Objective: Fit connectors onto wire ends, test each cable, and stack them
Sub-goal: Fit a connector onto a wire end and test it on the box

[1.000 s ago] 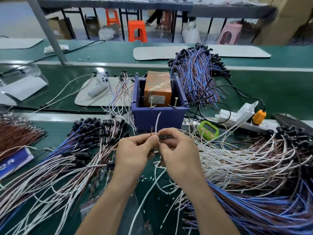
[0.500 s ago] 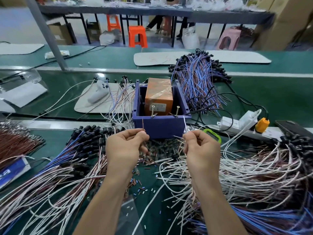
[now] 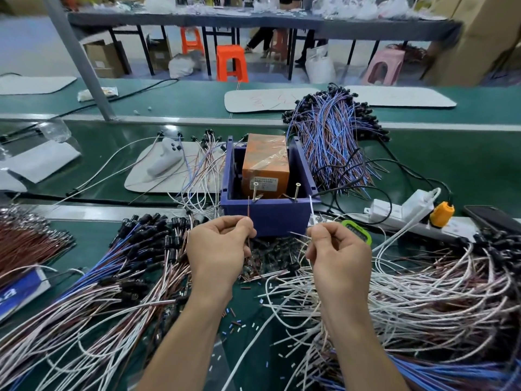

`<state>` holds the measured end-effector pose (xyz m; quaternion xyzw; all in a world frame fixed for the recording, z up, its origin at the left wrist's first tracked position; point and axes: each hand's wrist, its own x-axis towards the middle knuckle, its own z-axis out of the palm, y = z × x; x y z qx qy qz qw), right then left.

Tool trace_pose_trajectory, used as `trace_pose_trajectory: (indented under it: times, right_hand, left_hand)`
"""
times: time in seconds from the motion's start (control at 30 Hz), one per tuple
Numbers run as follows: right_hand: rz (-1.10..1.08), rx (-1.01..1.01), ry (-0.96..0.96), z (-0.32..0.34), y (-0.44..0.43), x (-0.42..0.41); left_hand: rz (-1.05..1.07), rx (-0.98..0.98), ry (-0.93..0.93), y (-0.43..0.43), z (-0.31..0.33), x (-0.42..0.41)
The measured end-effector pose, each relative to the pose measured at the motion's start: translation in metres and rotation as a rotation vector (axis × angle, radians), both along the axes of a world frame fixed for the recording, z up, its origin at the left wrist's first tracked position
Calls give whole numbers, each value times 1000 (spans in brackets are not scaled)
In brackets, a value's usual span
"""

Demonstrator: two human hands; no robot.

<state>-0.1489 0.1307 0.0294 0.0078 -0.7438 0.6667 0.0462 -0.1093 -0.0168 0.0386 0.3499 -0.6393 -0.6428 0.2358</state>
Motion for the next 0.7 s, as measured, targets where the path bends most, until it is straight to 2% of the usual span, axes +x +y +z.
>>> trace_pose_trajectory:
  times: [0.7]
  right_hand:
    - [5,-40,2,-1,0,-8]
  left_hand:
    - [-5,-24,22,1,-6,-5]
